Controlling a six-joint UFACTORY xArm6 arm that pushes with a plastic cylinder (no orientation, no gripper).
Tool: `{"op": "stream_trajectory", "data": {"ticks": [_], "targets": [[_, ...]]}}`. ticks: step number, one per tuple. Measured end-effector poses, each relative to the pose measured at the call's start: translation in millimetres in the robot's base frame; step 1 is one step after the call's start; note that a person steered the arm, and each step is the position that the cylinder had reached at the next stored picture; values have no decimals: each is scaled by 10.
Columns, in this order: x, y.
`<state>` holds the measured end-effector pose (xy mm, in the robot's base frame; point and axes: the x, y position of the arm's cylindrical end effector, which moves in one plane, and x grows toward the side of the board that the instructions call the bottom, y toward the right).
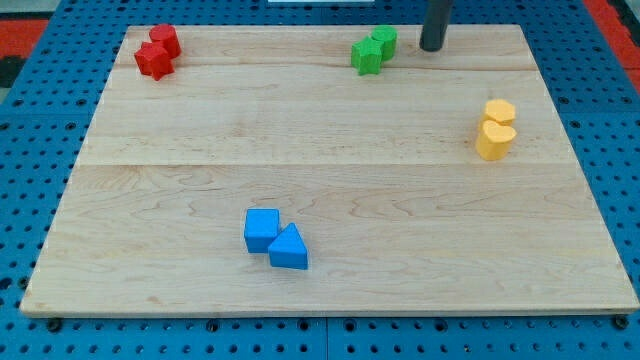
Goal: Slide the red circle along with the red star a bit down
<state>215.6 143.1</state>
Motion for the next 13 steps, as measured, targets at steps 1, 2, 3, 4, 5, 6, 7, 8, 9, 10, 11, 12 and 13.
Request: {"op": "stream_trajectory", "data": {"ticks": [1, 2, 3, 4, 5, 6, 7, 8, 9, 10, 11, 12, 13], "targets": [[-131, -532], [-169, -1143], [-189, -1591], [-235, -1656], [-220, -1656], [-226, -1712], [-226, -1721], [-227, -1757], [-227, -1799], [-227, -1801], [-227, -1803], [-223, -2029], [-226, -2533]]}}
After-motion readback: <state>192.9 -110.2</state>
